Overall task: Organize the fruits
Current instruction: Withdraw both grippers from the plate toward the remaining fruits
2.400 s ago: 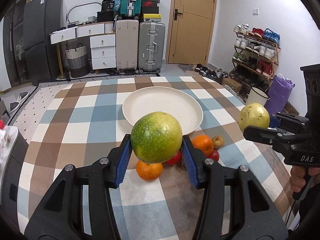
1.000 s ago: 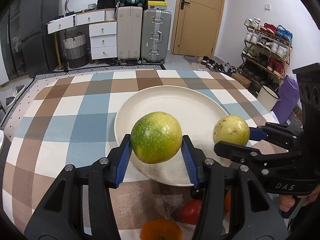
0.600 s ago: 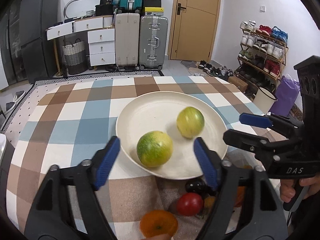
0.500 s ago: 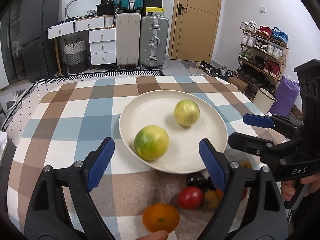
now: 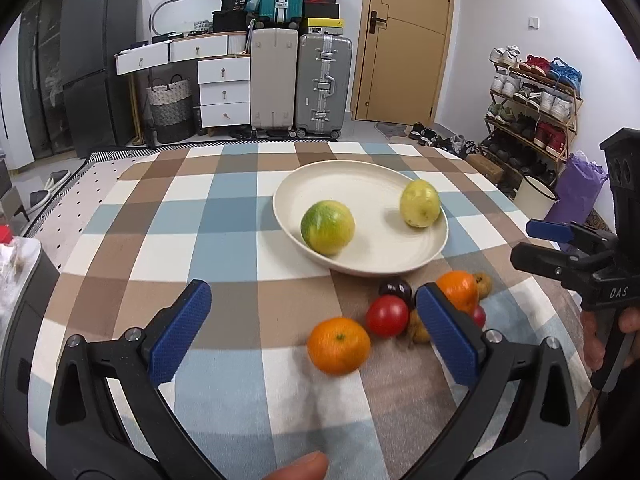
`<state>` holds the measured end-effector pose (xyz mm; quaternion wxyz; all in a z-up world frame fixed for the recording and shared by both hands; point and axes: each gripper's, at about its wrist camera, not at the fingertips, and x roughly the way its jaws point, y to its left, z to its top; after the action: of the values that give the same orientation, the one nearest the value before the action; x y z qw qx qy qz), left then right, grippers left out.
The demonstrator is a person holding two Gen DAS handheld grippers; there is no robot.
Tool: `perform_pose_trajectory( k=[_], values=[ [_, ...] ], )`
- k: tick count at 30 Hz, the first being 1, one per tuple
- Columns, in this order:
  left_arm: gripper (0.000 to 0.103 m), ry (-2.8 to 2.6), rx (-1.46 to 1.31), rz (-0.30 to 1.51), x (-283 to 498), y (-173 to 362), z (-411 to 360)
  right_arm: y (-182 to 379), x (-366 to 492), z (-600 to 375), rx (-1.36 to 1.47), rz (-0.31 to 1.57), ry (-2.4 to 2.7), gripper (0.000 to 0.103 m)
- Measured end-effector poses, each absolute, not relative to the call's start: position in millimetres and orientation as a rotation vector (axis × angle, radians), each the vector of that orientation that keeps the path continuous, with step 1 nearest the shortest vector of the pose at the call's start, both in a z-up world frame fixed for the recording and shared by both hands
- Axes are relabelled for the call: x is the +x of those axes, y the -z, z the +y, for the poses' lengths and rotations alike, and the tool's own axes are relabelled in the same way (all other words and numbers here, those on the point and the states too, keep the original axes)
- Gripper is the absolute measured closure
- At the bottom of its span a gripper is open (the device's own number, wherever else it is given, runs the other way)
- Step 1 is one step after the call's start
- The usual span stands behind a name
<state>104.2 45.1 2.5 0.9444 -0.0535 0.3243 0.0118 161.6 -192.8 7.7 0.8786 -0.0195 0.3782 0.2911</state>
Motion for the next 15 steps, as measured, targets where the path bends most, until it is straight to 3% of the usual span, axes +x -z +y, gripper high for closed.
perform_pose_trajectory(
  k=[15],
  values=[
    [0.001,-0.054,-0.108,0.719,93,21,40,23,154,-216,-0.055,0.884,-0.536,0.001]
  ],
)
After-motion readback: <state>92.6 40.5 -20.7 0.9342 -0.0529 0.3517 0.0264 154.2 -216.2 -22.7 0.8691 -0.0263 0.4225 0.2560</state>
